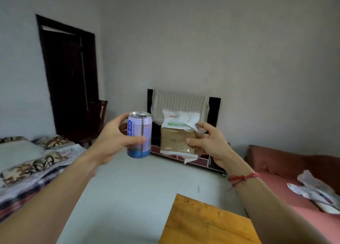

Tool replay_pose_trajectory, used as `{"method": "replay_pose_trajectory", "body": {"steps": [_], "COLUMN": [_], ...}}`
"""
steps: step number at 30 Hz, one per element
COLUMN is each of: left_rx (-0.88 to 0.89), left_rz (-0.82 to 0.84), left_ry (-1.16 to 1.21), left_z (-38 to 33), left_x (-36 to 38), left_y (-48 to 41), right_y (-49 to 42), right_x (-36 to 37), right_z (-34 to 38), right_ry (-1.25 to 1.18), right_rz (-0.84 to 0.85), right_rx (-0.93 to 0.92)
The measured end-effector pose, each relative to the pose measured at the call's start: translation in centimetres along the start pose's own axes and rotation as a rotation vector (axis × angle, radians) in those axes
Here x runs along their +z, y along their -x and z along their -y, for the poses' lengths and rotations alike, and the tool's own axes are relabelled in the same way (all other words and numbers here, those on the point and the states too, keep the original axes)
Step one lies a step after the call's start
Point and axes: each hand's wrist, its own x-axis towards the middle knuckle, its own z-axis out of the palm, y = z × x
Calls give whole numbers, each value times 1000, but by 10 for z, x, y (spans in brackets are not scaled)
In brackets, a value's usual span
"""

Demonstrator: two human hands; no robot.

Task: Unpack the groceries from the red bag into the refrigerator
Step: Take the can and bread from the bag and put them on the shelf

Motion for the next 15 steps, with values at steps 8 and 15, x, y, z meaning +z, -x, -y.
{"method": "replay_pose_trajectory", "body": {"steps": [8,15], "left_rx": [-45,-104], "left_rz": [-234,-449], "left_ry": [-139,-201], "left_z": [-13,-27], "left_x": [-134,-205], "left_y": [76,147], "right_y": [-12,-18], "right_x": [144,243], "right_z": [-4,4], "right_ry": [-61,-77], "right_rz": [256,478], "right_rx": [8,-6]}}
